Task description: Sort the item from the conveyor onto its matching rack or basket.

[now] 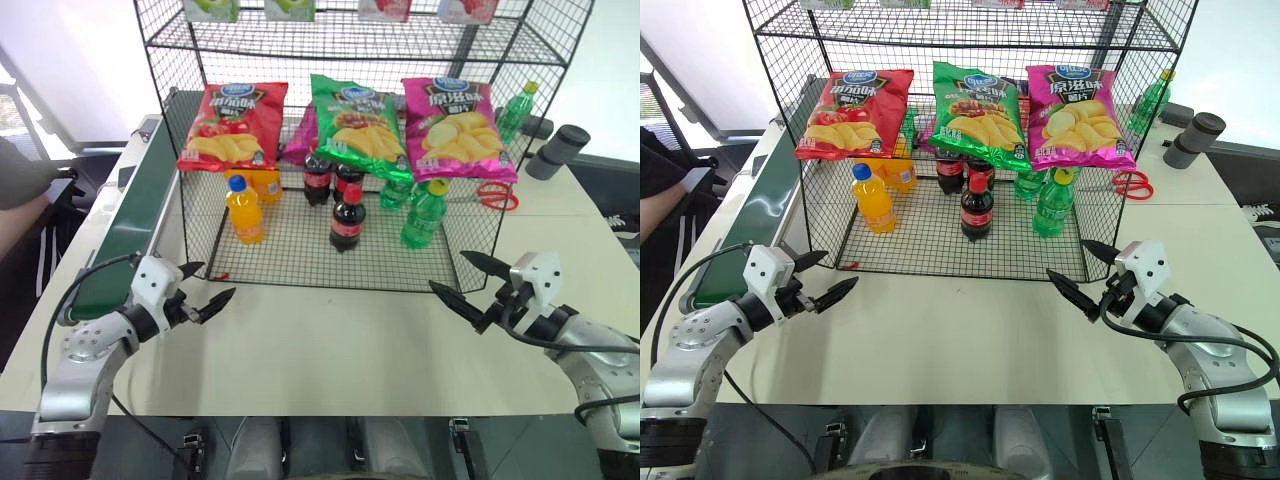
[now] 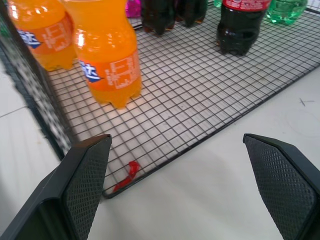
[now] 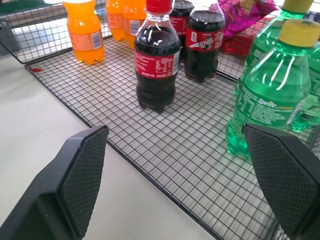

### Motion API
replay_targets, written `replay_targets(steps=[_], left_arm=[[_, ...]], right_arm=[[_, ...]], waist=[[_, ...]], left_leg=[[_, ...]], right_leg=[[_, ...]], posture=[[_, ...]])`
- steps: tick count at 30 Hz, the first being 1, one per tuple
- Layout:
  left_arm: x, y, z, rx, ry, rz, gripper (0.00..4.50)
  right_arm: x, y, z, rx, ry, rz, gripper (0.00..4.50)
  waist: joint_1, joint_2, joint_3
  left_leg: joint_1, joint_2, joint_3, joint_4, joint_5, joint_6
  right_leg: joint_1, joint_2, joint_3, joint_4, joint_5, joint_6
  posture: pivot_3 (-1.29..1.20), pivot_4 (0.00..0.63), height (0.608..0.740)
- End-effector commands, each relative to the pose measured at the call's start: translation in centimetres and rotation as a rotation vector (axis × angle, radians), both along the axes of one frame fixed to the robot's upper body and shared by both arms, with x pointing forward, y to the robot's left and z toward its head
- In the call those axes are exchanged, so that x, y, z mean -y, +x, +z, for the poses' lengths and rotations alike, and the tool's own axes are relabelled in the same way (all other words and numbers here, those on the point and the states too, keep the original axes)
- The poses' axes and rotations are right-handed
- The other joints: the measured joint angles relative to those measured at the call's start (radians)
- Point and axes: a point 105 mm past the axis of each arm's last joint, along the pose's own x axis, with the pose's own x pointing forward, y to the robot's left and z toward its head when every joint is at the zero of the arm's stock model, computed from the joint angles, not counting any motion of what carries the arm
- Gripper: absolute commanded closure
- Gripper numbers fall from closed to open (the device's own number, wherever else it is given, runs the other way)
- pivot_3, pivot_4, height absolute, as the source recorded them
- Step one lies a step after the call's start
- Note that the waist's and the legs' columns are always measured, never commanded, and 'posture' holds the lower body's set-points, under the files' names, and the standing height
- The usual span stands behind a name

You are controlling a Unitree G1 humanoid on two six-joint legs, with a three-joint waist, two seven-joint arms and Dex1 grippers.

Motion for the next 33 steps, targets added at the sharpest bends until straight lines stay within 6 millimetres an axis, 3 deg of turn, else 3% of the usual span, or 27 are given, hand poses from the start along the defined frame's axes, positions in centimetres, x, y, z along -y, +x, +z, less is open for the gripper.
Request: replay_targets(steps=[1, 33], left_arm=[[0.1, -0.2, 1.3, 0.042, 0.002, -0.023, 0.00], [1.3, 0.7, 1.3, 0.081, -0.005, -0.042, 0.00]], right_arm=[[-0.3, 0.0, 1.4, 0.060, -0.017, 0.014, 0.06], [-0.9, 0.6, 0.8, 0.070, -0.012, 0.022, 0.06]], waist=[[0.000, 0.000, 0.000], [0.000, 0.000, 0.000]], left_leg=[[0.000, 0.000, 0.000, 0.000, 0.000, 0.000], [0.000, 0.000, 0.000, 0.000, 0.000, 0.000]], right_leg=[[0.000, 0.000, 0.000, 0.000, 0.000, 0.000], [0.000, 0.001, 0.000, 0.000, 0.000, 0.000]], posture=[[0.00, 0.150, 0.740], [0.00, 0.150, 0.740]])
